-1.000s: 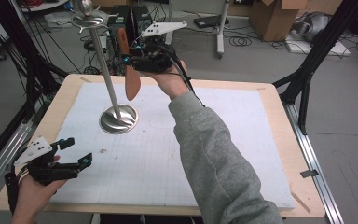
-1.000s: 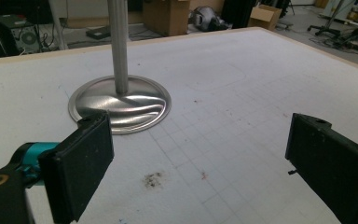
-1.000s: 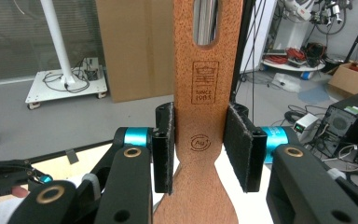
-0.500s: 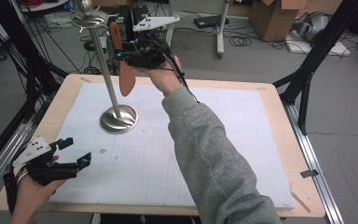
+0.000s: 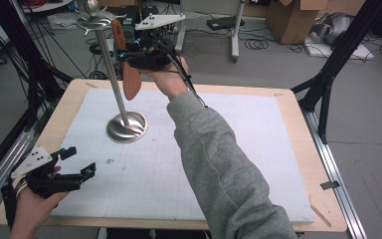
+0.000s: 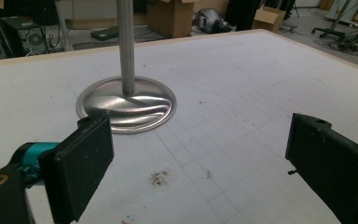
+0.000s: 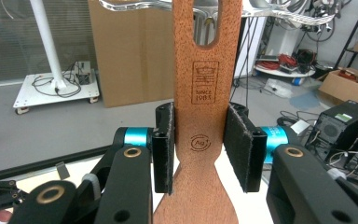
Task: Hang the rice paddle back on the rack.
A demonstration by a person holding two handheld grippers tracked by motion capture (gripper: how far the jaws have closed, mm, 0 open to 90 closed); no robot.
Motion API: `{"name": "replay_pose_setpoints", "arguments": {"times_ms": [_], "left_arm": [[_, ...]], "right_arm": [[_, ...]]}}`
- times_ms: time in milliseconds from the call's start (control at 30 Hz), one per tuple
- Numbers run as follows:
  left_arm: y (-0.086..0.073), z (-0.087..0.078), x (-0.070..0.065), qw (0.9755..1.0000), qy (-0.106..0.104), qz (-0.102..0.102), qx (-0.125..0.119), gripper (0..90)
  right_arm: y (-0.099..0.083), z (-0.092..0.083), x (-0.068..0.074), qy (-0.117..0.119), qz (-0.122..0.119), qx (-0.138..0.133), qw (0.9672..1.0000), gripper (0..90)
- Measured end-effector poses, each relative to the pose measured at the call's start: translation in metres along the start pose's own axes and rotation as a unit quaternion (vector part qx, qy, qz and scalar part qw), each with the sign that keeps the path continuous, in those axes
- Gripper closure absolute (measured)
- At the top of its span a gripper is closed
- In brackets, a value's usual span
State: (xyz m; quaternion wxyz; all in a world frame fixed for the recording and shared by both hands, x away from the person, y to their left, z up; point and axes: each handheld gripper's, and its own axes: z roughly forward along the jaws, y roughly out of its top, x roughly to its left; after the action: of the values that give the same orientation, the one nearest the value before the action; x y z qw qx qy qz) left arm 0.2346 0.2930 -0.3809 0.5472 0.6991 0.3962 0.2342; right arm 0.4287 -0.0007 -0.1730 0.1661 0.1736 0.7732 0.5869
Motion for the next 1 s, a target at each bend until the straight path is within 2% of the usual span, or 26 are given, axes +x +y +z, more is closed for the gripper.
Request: {"name": "replay_pose_setpoints", "arguments": {"times_ms": [400, 1000], "left_arm": [[0.0, 0.003, -0.003, 1.0, -0.006, 0.003, 0.005, 8.0], [-0.001, 0.006, -0.004, 0.9999, -0.006, 0.006, 0.011, 8.0]], "right_arm": [[-0.002, 0.006, -0.002, -0.006, 0.002, 0.007, 1.0, 64.7], [-0.006, 0.014, -0.001, 0.001, 0.006, 0.008, 0.9999, 64.4]]}}
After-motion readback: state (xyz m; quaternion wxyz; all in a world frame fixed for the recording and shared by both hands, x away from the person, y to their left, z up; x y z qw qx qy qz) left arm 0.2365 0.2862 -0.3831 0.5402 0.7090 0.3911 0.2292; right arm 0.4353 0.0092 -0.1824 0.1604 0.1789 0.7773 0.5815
